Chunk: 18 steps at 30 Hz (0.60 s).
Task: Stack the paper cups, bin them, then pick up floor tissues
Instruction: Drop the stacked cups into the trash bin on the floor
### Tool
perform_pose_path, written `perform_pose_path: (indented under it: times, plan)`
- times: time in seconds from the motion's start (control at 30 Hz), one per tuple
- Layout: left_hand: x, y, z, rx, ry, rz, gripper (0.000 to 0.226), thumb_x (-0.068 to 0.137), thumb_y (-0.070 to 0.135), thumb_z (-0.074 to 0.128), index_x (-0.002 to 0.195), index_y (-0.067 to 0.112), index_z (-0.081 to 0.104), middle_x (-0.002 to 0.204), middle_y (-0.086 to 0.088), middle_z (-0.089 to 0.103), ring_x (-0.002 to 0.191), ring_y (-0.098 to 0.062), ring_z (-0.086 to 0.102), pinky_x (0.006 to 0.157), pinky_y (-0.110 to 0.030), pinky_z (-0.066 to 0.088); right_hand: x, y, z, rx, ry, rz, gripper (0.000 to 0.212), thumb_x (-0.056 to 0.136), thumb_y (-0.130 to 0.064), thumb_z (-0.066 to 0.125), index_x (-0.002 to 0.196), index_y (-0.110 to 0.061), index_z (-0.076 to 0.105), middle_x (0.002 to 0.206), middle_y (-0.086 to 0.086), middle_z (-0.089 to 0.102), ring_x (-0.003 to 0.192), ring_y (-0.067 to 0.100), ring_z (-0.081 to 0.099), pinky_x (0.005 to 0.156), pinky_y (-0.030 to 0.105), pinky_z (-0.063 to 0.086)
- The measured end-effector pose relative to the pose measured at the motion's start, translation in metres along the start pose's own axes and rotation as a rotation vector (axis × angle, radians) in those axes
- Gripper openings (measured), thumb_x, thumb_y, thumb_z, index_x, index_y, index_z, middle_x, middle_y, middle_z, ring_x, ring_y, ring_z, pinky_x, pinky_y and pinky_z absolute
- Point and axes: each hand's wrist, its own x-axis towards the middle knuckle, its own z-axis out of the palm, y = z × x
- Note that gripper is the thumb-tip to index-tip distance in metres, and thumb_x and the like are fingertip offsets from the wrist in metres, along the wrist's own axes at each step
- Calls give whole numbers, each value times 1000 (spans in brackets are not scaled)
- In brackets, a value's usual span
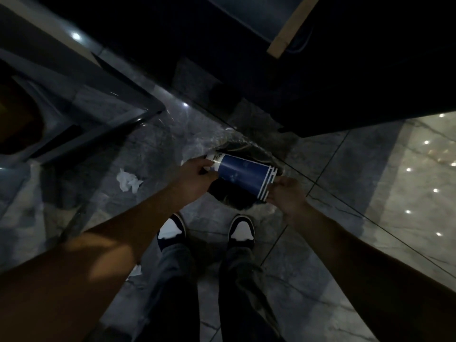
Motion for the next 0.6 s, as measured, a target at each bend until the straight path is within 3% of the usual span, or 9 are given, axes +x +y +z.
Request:
perform_pose_path:
  times: [0.1,0.17,0.2,0.33,0.43,0.5,0.6]
  plan:
    - [2,-1,1,31,-2,29,34,96,15,60,130,7,60,109,0,60,82,-3,54,59,1,40,7,-7,4,-50,23,7,20,90,0,50,106,1,62,118,23,63,107,41,61,94,51,51]
    - [4,-4,1,38,1,14,37,96,17,60,133,9,58,113,0,60,87,-6,55,65,-7,42,12,-11,8,-93,35,-1,34,93,0,48,126,9,52,126,20,58,116,37,56,99,40,47]
    - [4,-5,1,43,3,8,39,96,19,60,134,11,57,119,-3,61,94,-9,55,71,-13,44,15,-12,10,-134,45,-17,35,92,-3,49,126,8,52,128,21,58,117,36,56,98,39,46]
    - [3,-12,3,77,39,20,36,93,21,63,129,14,62,123,-5,65,103,-12,58,86,-21,43,24,-14,20,-276,38,-71,25,86,-10,57,105,4,65,111,26,66,106,41,61,91,45,52]
    - [2,-19,4,40,68,38,32,92,15,65,124,10,65,120,-6,69,104,-14,61,86,-20,43,37,-8,30,-256,37,-94,19,81,-12,61,97,-4,69,106,20,69,97,37,66,83,47,57]
    - [-1,-22,3,24,71,41,28,91,12,65,120,9,66,115,-6,70,101,-14,62,81,-18,45,37,-6,32,-225,36,-53,6,77,-13,67,79,-19,67,102,14,70,90,33,67,77,49,59]
    - [-9,-29,-1,2,87,35,11,92,10,62,99,14,70,97,-8,71,93,-21,66,82,-30,52,23,-6,30,-266,22,-91,20,81,-14,59,66,-27,61,92,15,72,85,34,68,76,50,59]
